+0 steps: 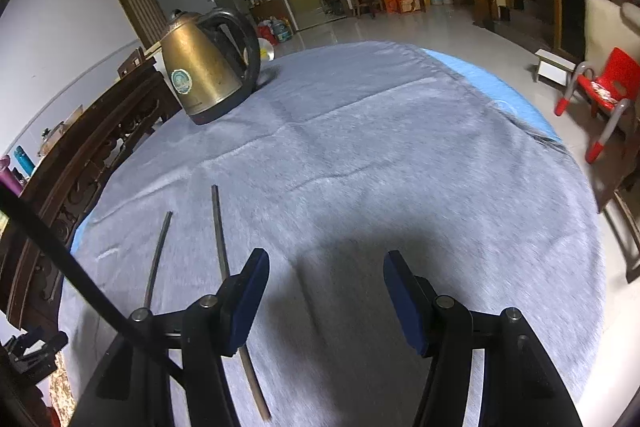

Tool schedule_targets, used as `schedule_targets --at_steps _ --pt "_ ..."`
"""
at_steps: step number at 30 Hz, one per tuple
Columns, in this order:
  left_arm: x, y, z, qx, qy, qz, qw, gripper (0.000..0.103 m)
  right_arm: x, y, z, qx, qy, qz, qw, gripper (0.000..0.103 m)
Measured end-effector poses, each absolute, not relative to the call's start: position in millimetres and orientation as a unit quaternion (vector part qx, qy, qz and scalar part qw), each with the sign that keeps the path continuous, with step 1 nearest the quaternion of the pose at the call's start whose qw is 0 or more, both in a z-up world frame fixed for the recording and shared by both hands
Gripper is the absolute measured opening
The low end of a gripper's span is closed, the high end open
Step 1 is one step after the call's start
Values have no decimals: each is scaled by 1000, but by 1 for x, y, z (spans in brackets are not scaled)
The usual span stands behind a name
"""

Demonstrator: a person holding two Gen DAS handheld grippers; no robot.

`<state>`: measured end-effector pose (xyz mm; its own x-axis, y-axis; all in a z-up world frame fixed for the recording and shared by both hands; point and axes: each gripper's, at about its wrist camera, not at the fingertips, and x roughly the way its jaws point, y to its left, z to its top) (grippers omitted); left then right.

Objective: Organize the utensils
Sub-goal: 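Lower the right tool onto a dark chopstick and close it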

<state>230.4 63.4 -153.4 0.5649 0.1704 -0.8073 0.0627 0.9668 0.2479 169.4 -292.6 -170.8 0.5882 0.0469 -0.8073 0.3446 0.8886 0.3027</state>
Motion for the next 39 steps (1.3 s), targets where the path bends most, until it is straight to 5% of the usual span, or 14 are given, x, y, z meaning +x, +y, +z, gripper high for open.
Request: schedule_targets --at_steps 22,27,33,39 --pt "342 -32 -164 89 528 -99 839 82 317 -224 -208 137 556 69 817 63" --pt "367 -46 -166 79 579 -121 803 82 344 -200 -214 63 609 56 789 46" --pt "393 -72 -176 68 653 -151 739 82 351 -189 -215 1 639 49 768 10" --pt "414 -99 -198 73 685 -158 707 82 334 -218 -216 37 641 48 765 7"
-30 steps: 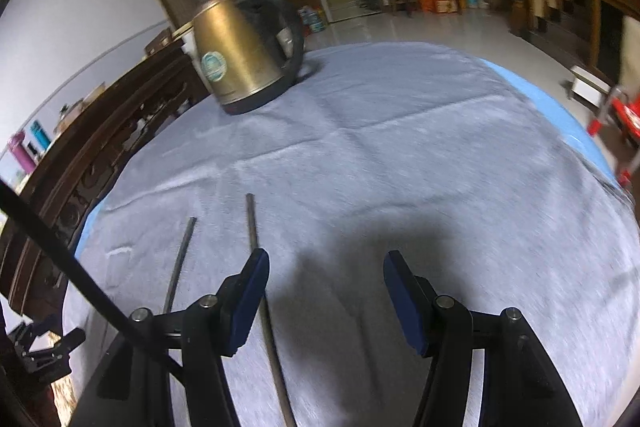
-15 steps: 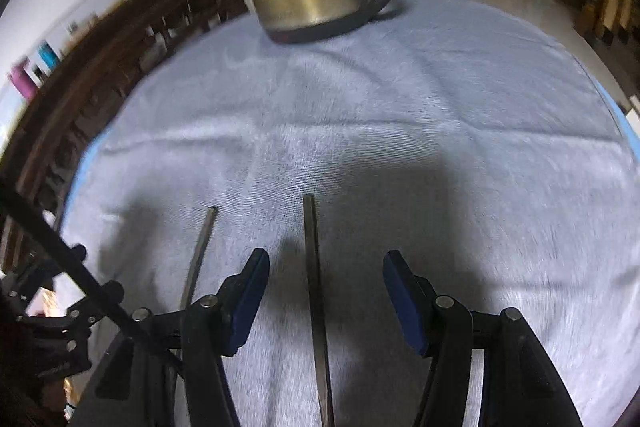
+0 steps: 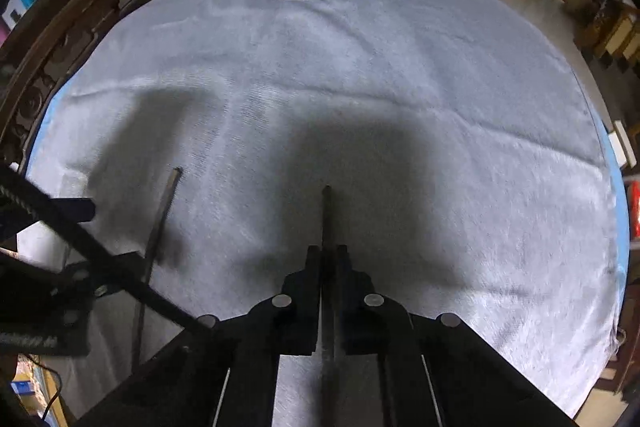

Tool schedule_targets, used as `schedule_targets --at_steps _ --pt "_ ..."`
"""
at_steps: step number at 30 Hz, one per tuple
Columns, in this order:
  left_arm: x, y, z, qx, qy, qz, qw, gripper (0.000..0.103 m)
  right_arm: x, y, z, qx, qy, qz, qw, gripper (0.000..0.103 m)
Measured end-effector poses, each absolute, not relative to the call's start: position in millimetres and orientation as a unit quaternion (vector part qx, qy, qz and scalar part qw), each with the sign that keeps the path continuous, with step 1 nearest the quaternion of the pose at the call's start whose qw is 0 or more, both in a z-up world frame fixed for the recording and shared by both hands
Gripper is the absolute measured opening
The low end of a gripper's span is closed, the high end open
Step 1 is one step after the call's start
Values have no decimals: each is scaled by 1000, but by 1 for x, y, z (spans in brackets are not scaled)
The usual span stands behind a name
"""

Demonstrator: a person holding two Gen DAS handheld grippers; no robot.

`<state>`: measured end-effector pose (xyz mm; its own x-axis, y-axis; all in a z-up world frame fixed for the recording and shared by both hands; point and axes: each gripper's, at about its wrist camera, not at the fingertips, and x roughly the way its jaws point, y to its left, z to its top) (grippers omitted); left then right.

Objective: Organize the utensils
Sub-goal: 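Lower the right tool onto a dark chopstick and close it, then close the left tool on the other dark chopstick while the right tool holds its chopstick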

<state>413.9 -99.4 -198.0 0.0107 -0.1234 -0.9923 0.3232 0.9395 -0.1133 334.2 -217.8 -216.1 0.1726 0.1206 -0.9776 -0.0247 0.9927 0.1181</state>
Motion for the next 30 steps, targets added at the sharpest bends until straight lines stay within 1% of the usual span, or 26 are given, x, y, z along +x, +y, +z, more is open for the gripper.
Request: schedule_targets --at_steps 5,7,8,9,10,11,12,13,14,19,24,30 --pt "424 -116 -199 89 684 -154 707 82 324 -241 -217 71 651 52 754 7" --pt "423 -124 -198 109 678 -154 710 77 323 -248 -219 90 654 55 749 7" --pt "421 -128 -198 120 675 -151 713 71 322 -252 -219 98 655 55 747 7" --pt "420 -130 -196 130 670 -148 716 62 321 -255 -219 103 655 55 746 7" --pt "418 -133 -195 133 667 -150 718 57 321 -257 -219 106 655 55 746 7" --pt "416 -136 -193 136 663 -158 719 44 320 -256 -217 108 655 54 746 7" --pt "415 -136 -192 137 659 -163 721 28 319 -257 -217 109 654 53 746 7" --pt "414 -134 -191 135 658 -164 723 20 319 -258 -217 110 654 52 746 7" --pt "413 -131 -190 129 657 -168 724 9 318 -258 -217 112 654 50 746 7" --pt "391 -105 -190 104 637 -184 742 6 300 -268 -216 138 648 45 747 7" --pt "362 -81 -183 92 614 -179 764 5 275 -278 -207 165 630 42 758 7" --pt "319 -39 -139 71 547 -174 816 5 248 -297 -172 196 571 45 796 6"
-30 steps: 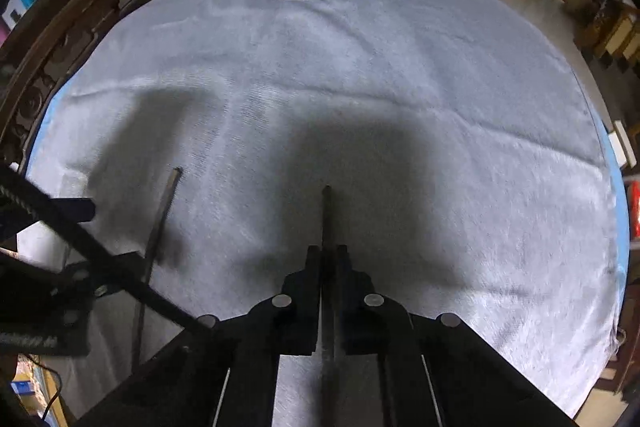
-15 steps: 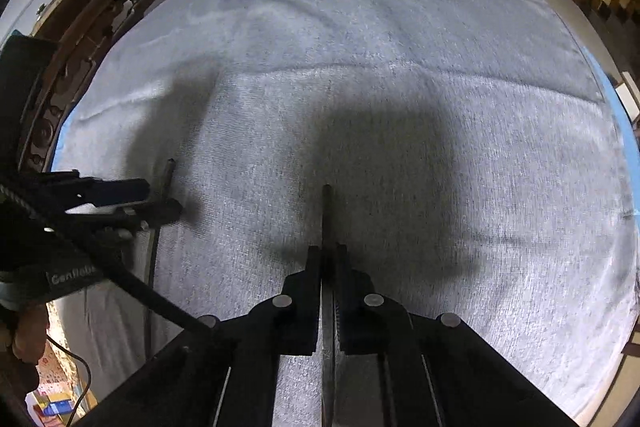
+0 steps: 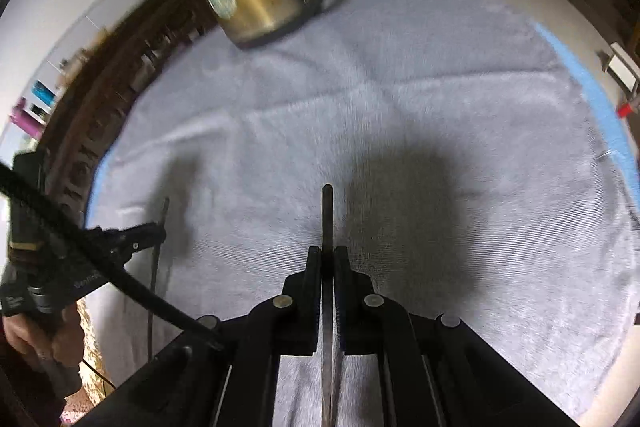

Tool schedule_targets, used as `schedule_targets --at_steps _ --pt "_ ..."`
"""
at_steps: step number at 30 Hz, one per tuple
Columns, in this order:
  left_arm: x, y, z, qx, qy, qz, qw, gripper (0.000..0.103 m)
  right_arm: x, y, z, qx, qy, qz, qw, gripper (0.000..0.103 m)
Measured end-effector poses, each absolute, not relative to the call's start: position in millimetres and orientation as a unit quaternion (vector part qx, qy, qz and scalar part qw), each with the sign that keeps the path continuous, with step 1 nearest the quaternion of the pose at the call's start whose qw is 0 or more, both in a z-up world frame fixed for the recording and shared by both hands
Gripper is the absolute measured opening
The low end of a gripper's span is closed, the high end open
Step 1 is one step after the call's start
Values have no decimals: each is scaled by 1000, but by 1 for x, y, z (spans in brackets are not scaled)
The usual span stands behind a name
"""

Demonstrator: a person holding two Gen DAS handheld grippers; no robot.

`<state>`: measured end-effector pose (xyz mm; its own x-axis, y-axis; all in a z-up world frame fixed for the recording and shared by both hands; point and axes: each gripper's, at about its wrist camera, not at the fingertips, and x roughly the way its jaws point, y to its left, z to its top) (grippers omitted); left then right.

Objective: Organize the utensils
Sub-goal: 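Close the left tool on the other dark chopstick while the right tool holds its chopstick, then lift both chopsticks and carry them over the metal holder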

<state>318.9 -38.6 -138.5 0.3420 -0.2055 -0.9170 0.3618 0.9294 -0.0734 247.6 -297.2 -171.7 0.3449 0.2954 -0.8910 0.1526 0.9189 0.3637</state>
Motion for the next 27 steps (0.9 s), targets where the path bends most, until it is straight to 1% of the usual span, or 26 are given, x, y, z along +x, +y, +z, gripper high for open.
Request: schedule_targets --at_steps 6,10,17,21,27 --pt "284 -6 -85 49 484 -161 859 5 209 -309 -110 212 488 45 846 6" --pt "252 26 -55 28 446 -150 882 5 177 -307 -73 194 434 31 879 6" --pt "197 61 -25 -11 385 -133 913 5 119 -300 -27 170 372 -6 912 6" --pt "164 68 -10 -18 352 -134 926 5 86 -301 -3 177 340 -21 923 6" --pt "122 71 17 -26 307 -142 941 5 59 -292 30 163 291 -35 942 6"
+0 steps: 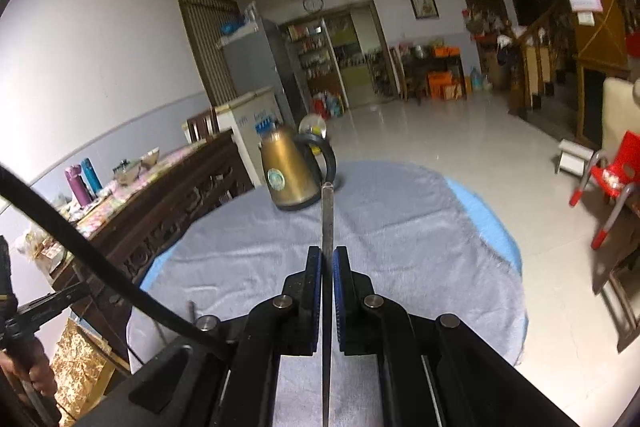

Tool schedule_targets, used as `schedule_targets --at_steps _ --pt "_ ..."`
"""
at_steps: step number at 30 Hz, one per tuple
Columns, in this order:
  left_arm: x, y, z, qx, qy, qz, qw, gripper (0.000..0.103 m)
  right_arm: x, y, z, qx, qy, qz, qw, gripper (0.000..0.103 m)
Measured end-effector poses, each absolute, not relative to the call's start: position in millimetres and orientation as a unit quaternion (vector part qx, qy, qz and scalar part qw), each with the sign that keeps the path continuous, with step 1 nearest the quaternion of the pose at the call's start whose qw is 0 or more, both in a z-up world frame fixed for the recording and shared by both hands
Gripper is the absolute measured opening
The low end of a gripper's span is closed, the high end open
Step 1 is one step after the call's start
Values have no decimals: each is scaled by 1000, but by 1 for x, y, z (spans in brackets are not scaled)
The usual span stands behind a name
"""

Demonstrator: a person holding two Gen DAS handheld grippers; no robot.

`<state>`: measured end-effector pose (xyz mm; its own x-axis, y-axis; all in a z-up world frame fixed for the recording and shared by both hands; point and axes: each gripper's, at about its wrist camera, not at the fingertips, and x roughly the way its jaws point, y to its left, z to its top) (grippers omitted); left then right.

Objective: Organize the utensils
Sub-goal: 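Lift both chopsticks and carry them over the metal holder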

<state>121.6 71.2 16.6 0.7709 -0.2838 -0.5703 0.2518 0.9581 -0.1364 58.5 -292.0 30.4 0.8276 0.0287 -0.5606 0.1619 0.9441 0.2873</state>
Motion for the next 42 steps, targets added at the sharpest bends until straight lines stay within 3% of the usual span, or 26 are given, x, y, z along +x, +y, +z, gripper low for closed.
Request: schedule_targets --at_steps 11,19,30,42 --pt "71 69 87 -5 218 -165 962 5 11 -271 117 129 162 -40 978 6" --pt "50 67 117 -5 190 -198 962 5 15 -235 151 130 123 20 984 6" --pt "37 48 123 -2 182 -241 953 5 23 -198 126 146 153 67 975 6" --pt "52 13 90 -3 238 -262 935 5 21 -199 89 167 184 73 966 6"
